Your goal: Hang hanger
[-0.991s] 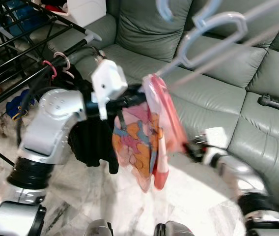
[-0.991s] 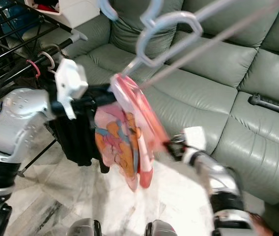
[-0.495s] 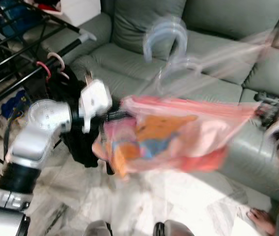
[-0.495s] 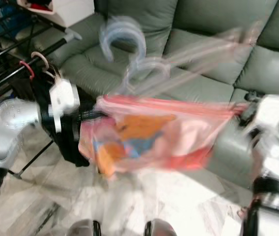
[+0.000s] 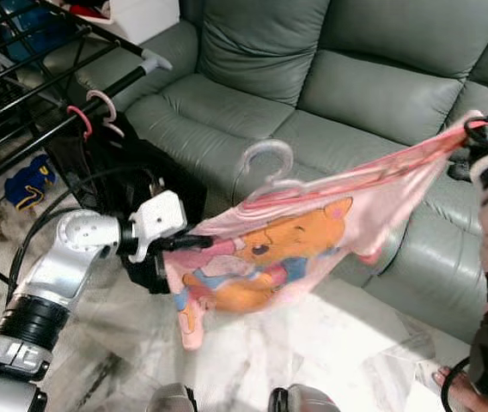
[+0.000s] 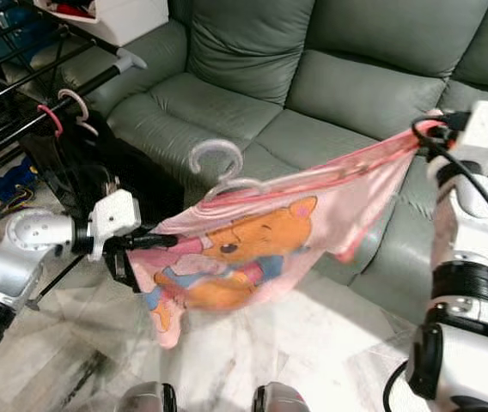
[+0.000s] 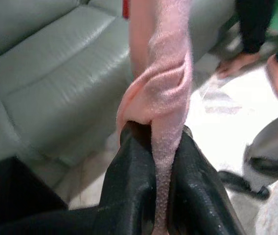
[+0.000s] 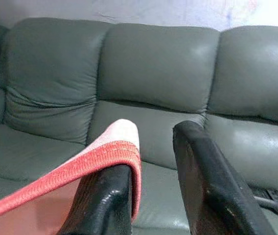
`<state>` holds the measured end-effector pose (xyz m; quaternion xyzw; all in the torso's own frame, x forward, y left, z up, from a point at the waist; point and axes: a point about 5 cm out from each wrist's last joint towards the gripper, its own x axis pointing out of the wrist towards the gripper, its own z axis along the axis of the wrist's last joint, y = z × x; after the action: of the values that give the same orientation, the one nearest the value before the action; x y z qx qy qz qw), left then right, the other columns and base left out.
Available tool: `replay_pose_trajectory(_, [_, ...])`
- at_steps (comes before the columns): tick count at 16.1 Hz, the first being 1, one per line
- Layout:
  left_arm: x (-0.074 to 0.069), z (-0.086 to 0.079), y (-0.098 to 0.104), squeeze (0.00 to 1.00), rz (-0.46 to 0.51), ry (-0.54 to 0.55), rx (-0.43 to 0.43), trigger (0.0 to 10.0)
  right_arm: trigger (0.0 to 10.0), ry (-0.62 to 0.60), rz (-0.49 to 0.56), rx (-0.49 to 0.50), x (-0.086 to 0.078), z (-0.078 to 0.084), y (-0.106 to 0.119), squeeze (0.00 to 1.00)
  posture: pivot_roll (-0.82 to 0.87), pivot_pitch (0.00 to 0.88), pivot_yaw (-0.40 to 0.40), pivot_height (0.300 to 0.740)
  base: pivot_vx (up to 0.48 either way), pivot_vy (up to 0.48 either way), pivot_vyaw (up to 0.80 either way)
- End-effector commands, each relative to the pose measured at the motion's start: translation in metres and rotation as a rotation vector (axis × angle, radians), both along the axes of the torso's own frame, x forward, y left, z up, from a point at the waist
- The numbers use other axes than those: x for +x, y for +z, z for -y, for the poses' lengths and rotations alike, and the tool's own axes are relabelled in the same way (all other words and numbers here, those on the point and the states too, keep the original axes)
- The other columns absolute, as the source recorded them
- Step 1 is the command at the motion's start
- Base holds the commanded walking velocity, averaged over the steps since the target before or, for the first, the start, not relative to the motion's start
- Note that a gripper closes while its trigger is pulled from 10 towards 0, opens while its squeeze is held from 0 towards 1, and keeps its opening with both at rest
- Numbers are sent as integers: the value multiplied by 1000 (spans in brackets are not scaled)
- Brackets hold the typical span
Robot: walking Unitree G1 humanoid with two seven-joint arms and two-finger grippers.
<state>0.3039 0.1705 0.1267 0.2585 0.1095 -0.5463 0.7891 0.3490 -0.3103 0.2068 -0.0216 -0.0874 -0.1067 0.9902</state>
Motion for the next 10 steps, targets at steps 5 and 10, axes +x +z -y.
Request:
replay_pose_trajectory(5, [11,1,-24,0,53,165,101,0,0,101,-12,-78,9,-29,-2,0,-59,64,-10,740,0,0,0])
replay_pose_trajectory(10, [1,50,-42,0,7,359,-98,0,0,328,-101,-146,22,-102,-35,0,-44,58,-18,740,0,0,0])
